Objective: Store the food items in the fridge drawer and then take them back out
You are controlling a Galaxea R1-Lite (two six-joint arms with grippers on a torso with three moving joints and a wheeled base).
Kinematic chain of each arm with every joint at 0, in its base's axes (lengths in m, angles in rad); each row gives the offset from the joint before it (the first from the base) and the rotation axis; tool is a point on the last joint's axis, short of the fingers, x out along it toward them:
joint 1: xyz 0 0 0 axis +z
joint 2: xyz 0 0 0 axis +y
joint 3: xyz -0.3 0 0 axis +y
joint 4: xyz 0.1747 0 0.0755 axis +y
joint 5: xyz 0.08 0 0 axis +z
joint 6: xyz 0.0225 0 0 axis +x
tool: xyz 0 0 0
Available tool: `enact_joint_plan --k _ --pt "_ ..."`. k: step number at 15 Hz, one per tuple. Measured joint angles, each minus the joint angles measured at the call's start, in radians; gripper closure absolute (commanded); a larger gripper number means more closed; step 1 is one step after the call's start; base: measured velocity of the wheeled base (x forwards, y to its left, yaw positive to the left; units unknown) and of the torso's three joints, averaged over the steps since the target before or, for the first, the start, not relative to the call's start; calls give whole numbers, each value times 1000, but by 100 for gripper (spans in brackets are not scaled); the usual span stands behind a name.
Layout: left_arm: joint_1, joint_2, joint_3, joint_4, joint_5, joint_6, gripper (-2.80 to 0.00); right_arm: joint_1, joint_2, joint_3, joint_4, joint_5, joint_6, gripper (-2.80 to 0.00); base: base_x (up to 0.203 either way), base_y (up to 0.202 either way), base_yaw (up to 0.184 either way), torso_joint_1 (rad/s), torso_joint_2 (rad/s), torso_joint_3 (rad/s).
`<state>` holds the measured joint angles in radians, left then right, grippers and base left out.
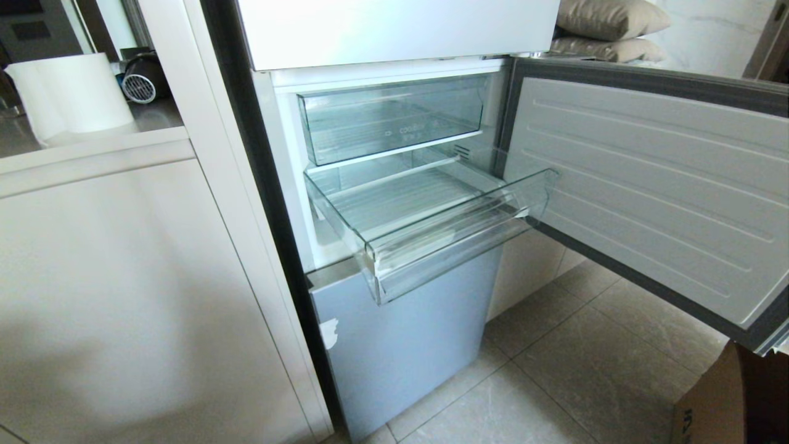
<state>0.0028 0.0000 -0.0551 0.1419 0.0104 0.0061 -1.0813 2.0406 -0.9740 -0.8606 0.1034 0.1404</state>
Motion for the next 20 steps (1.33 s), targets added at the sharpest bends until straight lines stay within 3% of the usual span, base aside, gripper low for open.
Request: enact_joint_plan --k 10,11,20 --pt "0 0 0 0 0 0 0 1 104 -107 0 3 2 -280 0 0 0 0 0 0" --pt "0 0 0 0 0 0 0 1 112 -117 0 3 2 0 0 0 0 0 0 0" --pt "0 0 0 0 0 0 0 -11 63 -74 5 1 16 0 0 0 0 0 0 0"
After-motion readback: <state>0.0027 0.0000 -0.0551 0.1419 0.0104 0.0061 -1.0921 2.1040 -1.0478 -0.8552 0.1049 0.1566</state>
